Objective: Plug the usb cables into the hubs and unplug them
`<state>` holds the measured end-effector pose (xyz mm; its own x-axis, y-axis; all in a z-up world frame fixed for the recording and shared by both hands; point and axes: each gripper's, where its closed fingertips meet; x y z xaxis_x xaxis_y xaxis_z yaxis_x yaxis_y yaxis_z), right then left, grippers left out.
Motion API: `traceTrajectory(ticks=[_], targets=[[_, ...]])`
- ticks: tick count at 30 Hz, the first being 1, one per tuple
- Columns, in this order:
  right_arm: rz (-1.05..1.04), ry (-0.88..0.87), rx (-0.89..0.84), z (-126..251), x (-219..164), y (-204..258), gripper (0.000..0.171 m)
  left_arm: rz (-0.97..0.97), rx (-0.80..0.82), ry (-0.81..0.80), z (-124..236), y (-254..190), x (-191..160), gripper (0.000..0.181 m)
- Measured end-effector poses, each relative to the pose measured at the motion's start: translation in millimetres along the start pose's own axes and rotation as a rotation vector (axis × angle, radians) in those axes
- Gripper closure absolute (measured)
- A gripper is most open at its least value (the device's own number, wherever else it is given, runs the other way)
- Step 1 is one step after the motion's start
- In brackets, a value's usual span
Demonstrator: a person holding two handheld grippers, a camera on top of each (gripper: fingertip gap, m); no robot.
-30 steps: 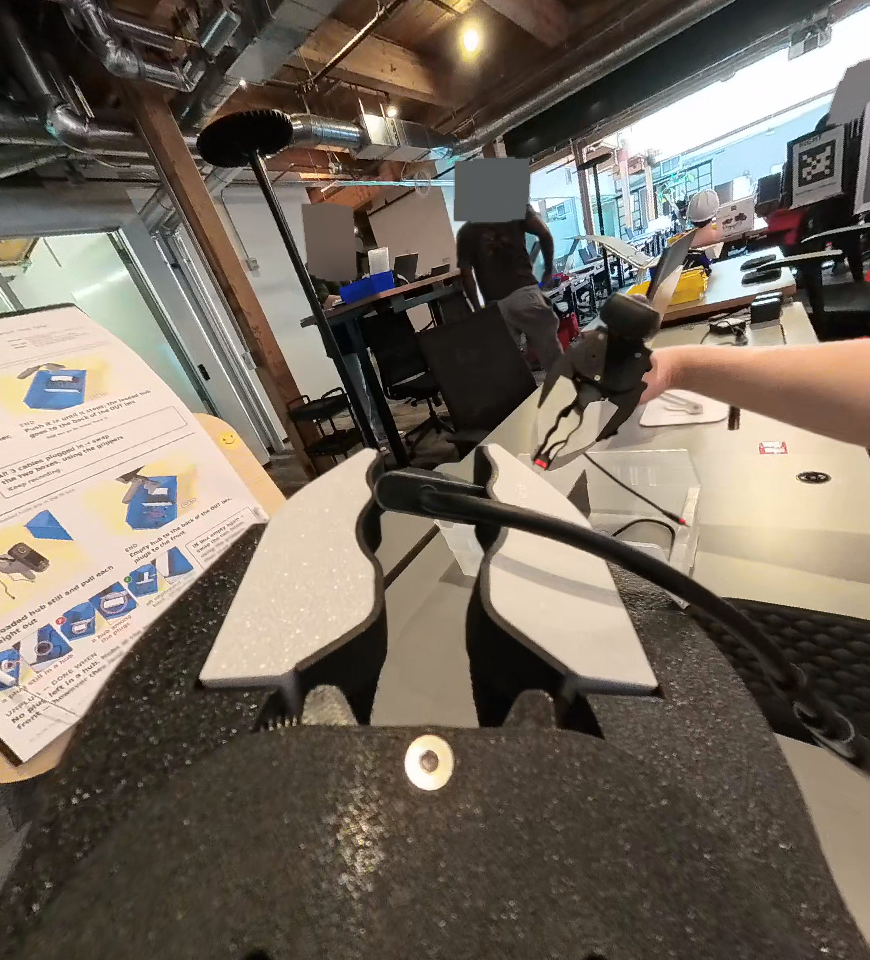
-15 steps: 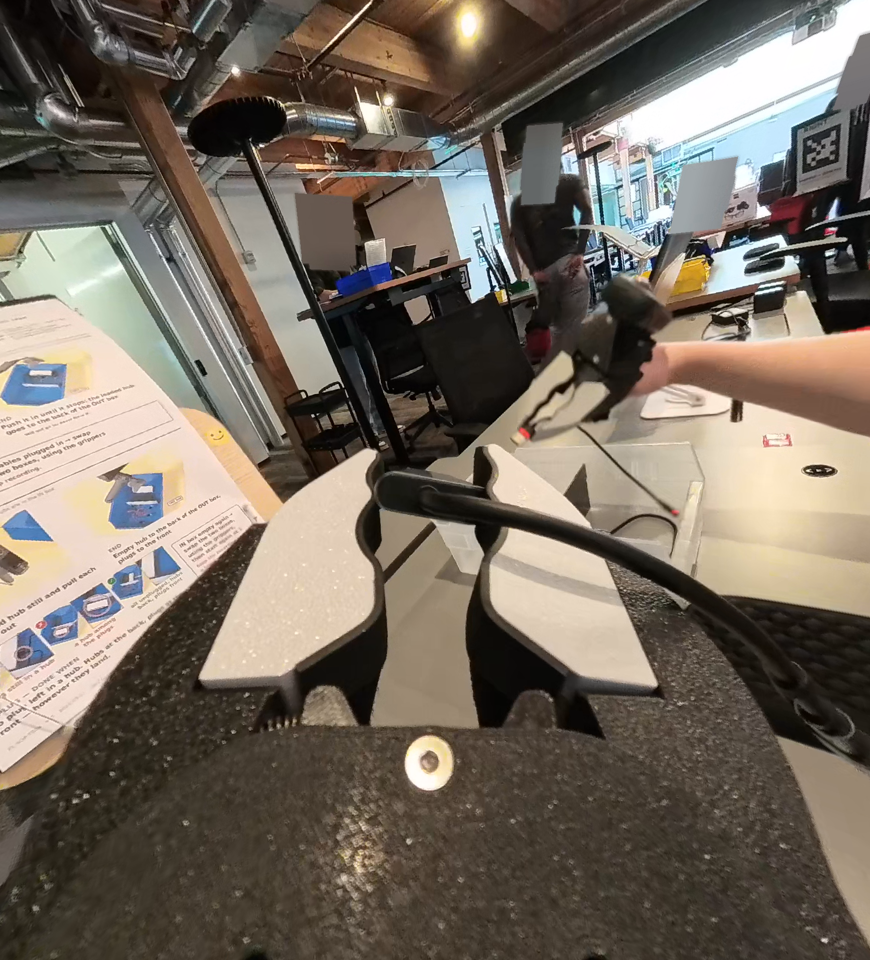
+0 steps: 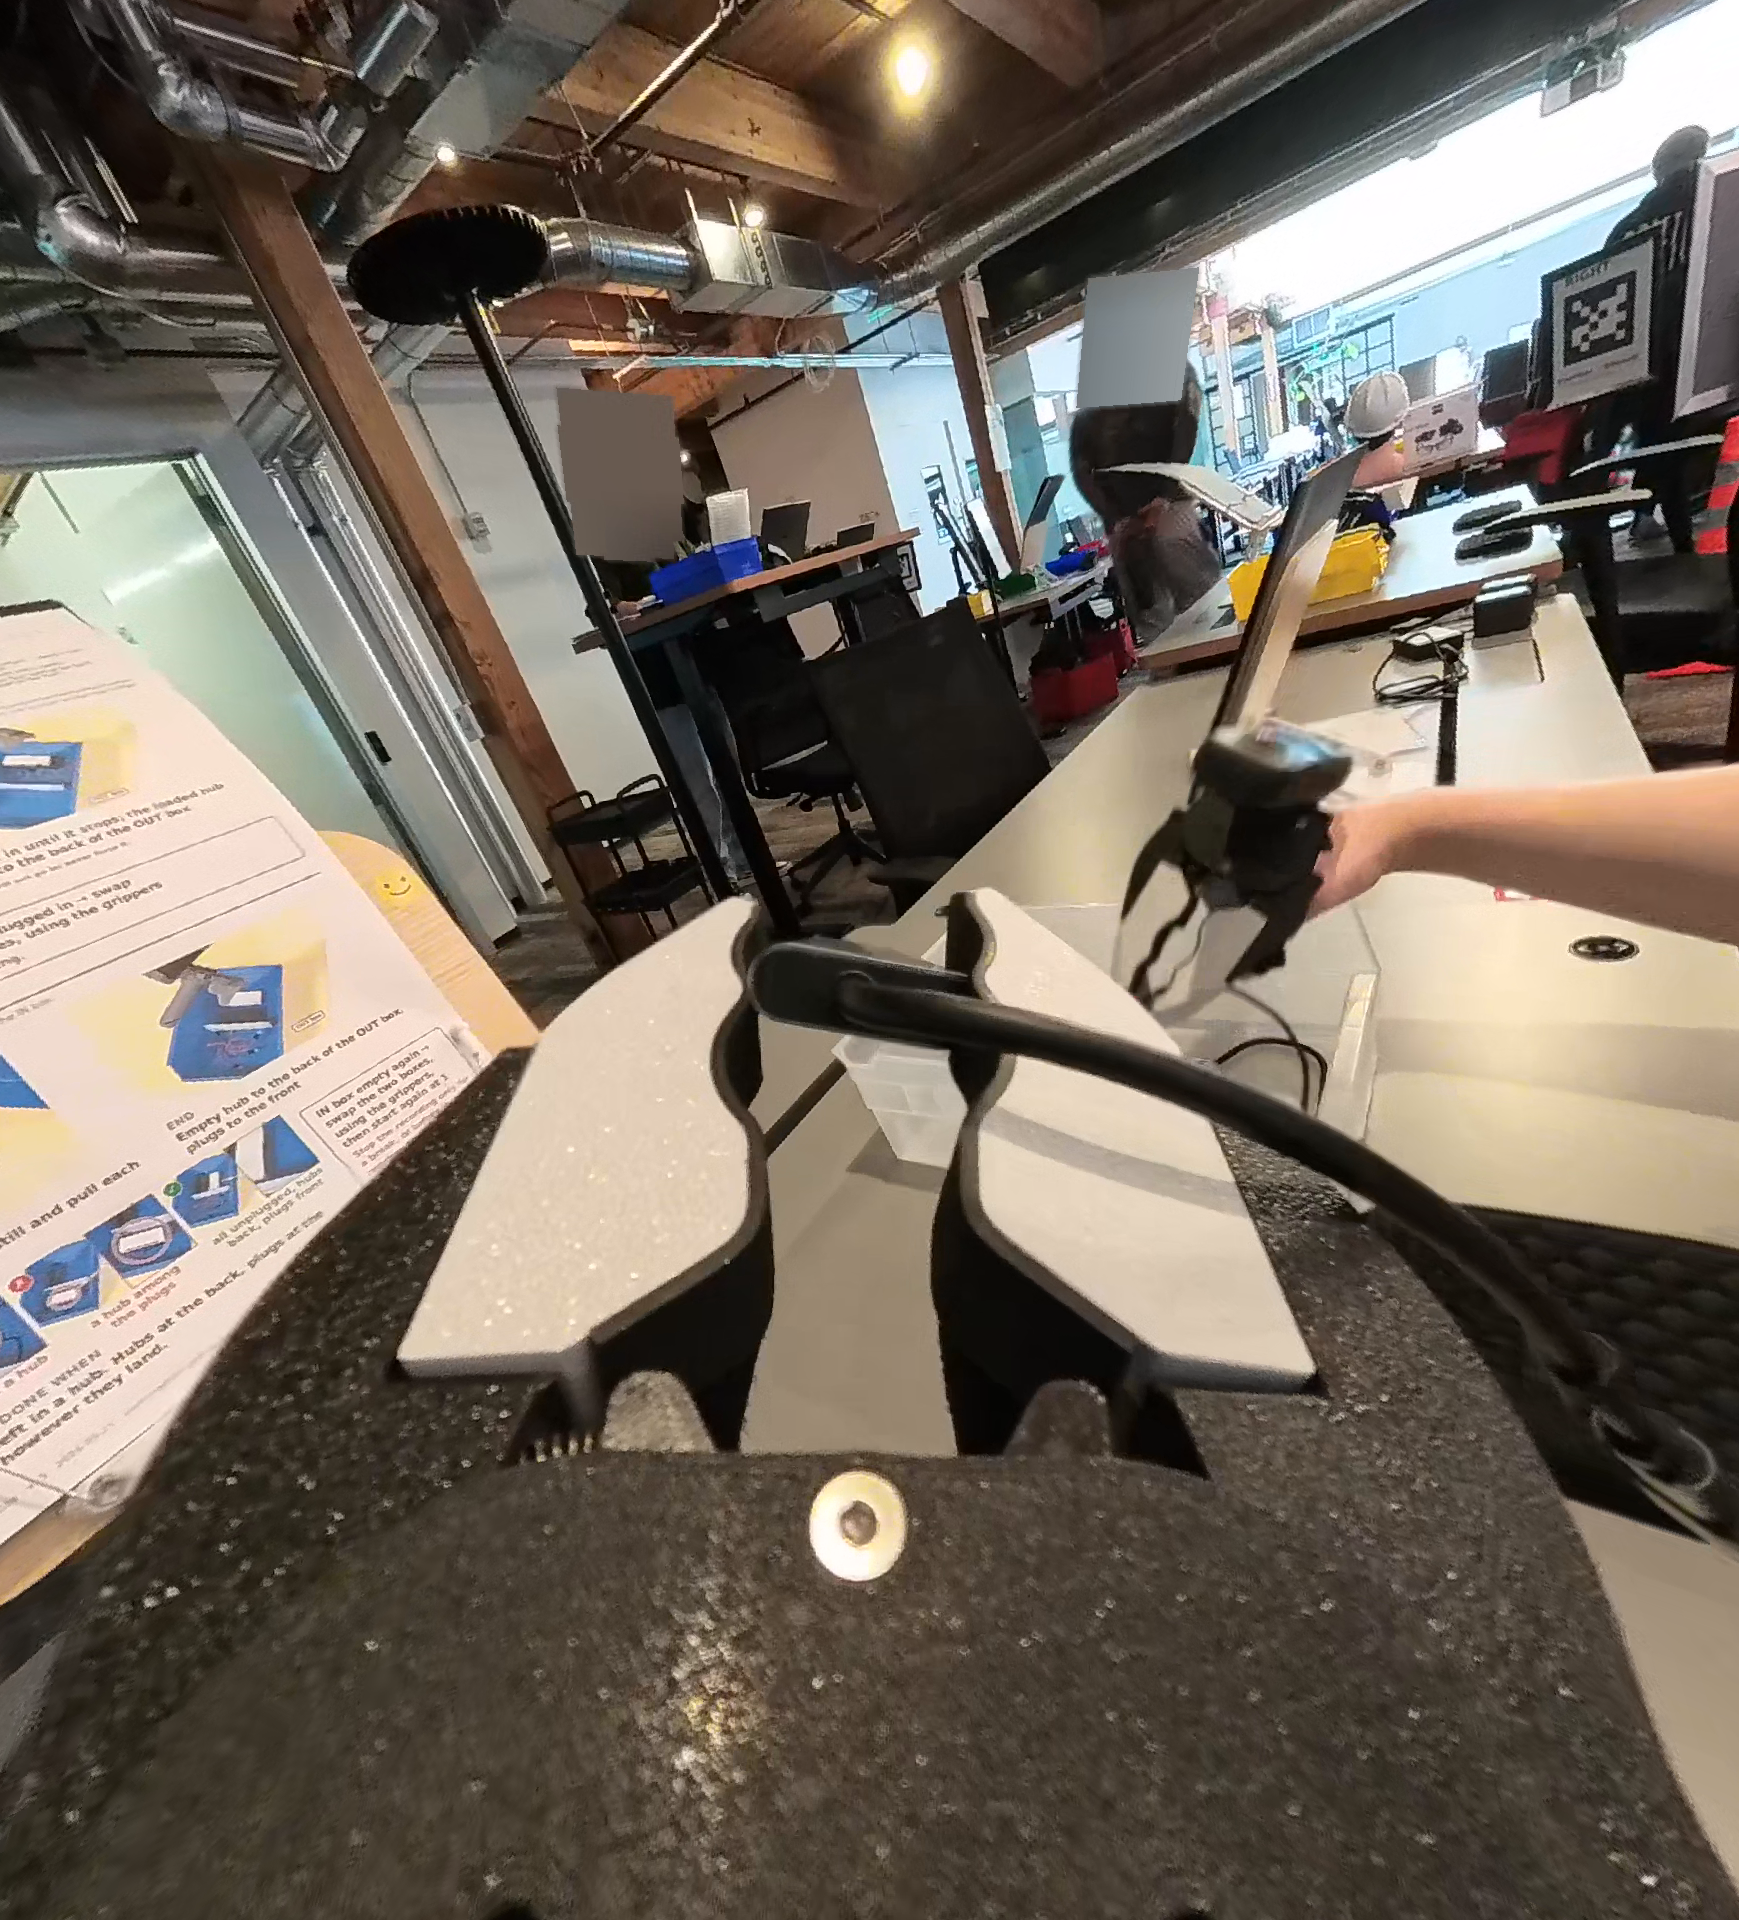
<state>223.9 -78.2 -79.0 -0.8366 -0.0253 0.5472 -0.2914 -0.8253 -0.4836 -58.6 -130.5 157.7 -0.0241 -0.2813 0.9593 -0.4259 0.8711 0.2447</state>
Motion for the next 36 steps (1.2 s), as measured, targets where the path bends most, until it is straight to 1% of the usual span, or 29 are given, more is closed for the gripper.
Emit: traceTrajectory(ticks=[1,2,3,5,6,7,8,9,11,12,13,14,15,17,18,19,20,21,22,23,24,25,26,28,30,32,34,36], targets=[[-0.007,0.076,0.056,-10.3,-13.5,9.6,0.155,0.0,-0.007,-0.011,-1.5,-1.8,1.0,0.148],[-0.025,0.128,0.074,-18.1,-22.5,13.3,0.146,0.001,-0.017,-0.018,-3.1,-3.9,1.3,0.148],[-0.046,0.142,0.088,-21.3,-24.6,15.2,0.141,0.004,-0.028,-0.015,-4.9,-5.9,0.4,0.148],[-0.107,0.061,0.053,-12.8,-8.5,6.4,0.131,0.008,-0.053,-0.003,-7.1,-9.0,-1.9,0.148],[-0.141,-0.009,-0.006,-1.2,5.2,-5.5,0.124,0.009,-0.072,-0.003,-7.3,-11.0,-2.1,0.148],[-0.175,-0.087,-0.09,15.6,23.1,-20.3,0.118,0.015,-0.095,-0.002,-7.3,-13.3,-2.3,0.149],[-0.185,-0.184,-0.181,36.5,49.0,-32.4,0.119,0.023,-0.116,0.003,-8.0,-15.3,-3.2,0.149],[-0.167,-0.299,-0.271,59.4,83.9,-38.9,0.119,0.028,-0.128,0.009,-9.6,-16.4,-4.4,0.148],[-0.032,-0.526,-0.464,99.3,167.8,-32.1,0.12,0.027,-0.129,0.033,-16.4,-17.7,-9.6,0.149],[0.084,-0.575,-0.563,108.8,203.8,-21.5,0.121,0.032,-0.13,0.046,-21.4,-19.5,-12.5,0.148],[0.213,-0.593,-0.662,110.6,233.7,-10.5,0.12,0.045,-0.141,0.052,-26.4,-22.8,-14.3,0.148],[0.339,-0.597,-0.726,104.7,258.4,0.8,0.119,0.072,-0.161,0.053,-31.0,-27.1,-15.0,0.148],[0.418,-0.599,-0.744,93.4,276.6,9.6,0.119,0.112,-0.18,0.052,-34.8,-30.5,-15.1,0.148],[0.45,-0.603,-0.731,69.1,295.6,12.9,0.117,0.198,-0.215,0.042,-38.7,-35.4,-13.9,0.148],[0.459,-0.574,-0.757,60.6,297.4,7.3,0.119,0.241,-0.23,0.029,-38.6,-36.7,-12.7,0.148],[0.478,-0.556,-0.809,58.4,298.4,1.4,0.13,0.286,-0.244,0.018,-37.9,-37.6,-11.5,0.148],[0.514,-0.56,-0.831,58.3,300.4,1.2,0.151,0.333,-0.264,0.01,-36.4,-38.3,-10.8,0.148],[0.541,-0.575,-0.83,59.8,302.4,3.9,0.158,0.383,-0.289,0.003,-34.3,-38.6,-10.2,0.148],[0.532,-0.596,-0.808,62.5,303.6,5.0,0.159,0.423,-0.32,0.011,-32.1,-39.1,-12.0,0.148],[0.507,-0.59,-0.743,62.1,301.1,4.1,0.16,0.44,-0.344,0.058,-30.4,-39.3,-20.0,0.147],[0.463,-0.567,-0.706,65.3,294.2,-4.6,0.16,0.438,-0.342,0.145,-29.3,-36.4,-35.2,0.141],[0.42,-0.548,-0.687,72.7,283.2,-18.6,0.16,0.423,-0.318,0.243,-26.8,-30.5,-54.0,0.122],[0.367,-0.516,-0.635,78.3,266.8,-34.2,0.16,0.405,-0.292,0.319,-21.5,-23.7,-71.1,0.116],[0.265,-0.395,-0.535,87.4,219.0,-70.7,0.16,0.379,-0.224,0.398,-6.1,-7.2,-96.3,0.12],[0.273,-0.21,-0.456,88.4,156.2,-101.9,0.16,0.344,-0.146,0.455,13.4,12.0,-114.4,0.124],[0.212,-0.009,-0.379,81.3,90.3,-128.5,0.16,0.305,-0.077,0.523,33.8,30.3,-128.7,0.124],[0.188,0.167,-0.271,65.3,35.6,-138.4,0.16,0.261,-0.009,0.587,52.1,47.4,-139.4,0.126],[0.155,0.226,-0.134,40.5,5.6,-132.1,0.159,0.2,0.056,0.64,66.6,63.1,-145.2,0.128]])
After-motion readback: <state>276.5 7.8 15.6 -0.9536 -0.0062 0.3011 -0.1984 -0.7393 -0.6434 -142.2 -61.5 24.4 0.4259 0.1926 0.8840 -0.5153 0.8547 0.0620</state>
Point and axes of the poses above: each gripper's, where its closed fingertips meet, z back along the fingers, x out of its top, y = z × x across the jaws, and after that the axes turned 4 degrees about z, right-handed
